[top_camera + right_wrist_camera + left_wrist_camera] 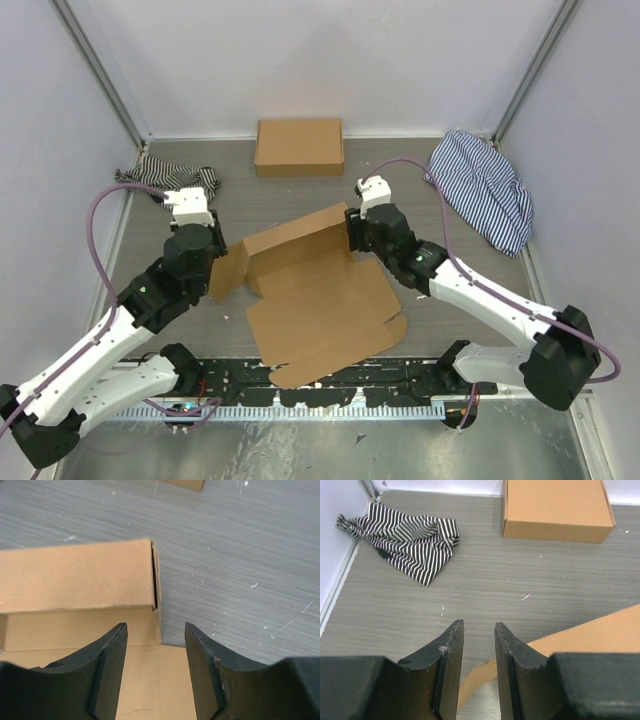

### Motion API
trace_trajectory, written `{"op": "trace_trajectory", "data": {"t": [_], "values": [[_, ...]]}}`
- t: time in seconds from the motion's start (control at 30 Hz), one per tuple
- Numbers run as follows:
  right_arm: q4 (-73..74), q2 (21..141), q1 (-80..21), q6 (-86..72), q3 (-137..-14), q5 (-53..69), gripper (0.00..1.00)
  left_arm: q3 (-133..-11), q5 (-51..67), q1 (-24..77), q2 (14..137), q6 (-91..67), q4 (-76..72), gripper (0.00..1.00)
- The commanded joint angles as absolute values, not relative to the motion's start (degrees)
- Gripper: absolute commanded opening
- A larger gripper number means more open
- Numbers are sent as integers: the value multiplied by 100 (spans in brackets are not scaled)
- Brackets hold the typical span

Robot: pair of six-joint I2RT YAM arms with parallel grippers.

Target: Fold the paper box

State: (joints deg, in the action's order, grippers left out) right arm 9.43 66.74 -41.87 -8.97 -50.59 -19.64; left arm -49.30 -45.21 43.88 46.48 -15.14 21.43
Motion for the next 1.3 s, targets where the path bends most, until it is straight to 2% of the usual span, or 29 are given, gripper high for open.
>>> {"op": "trace_trajectory", "data": {"t": [0.0, 0.37, 0.57, 0.6, 0.63, 0.67, 0.7, 0.83, 1.0, 1.13, 1.27], "values": [[420, 6864, -4183, -1065, -4756, -2127, 55, -4758, -4556, 4342, 4445, -2081, 2781, 38], [-648, 7397, -4141, -1116, -4268, -2033, 53, -4414, -4552, 4341, 4402, -2323, 2773, 39], [-1098, 7879, -4100, -1173, -4357, -2166, 48, -4427, -4537, 4336, 4419, -2340, 2875, 41], [-1151, 7924, -4094, -1215, -4366, -2220, 41, -4429, -4549, 4334, 4421, -2334, 2870, 41], [-1185, 7966, -4076, -1263, -4370, -2289, 28, -4430, -4566, 4333, 4429, -2318, 2855, 41], [-1208, 7999, -4066, -1325, -4380, -2375, 9, -4430, -4576, 4330, 4437, -2301, 2836, 42], [-1195, 8014, -4062, -1418, -4385, -2542, 2, -4436, -4574, 4325, 4453, -2290, 2800, 42], [-1014, 7804, -4055, -1809, -4245, -3440, 1, -4504, -4546, 4326, 4640, -2176, 2577, 43], [-671, 6962, -4008, -1895, -3869, -4187, 1, -4694, -4404, 4164, 5124, -1967, 2045, 47], [-254, 6185, -3672, -1861, -3560, -3952, 1, -4723, -4042, 3504, 5454, -1979, 1411, 49], [161, 5626, -2972, -1918, -3376, -3015, 1, -4529, -2783, 2254, 5659, -2433, 701, 50]]}}
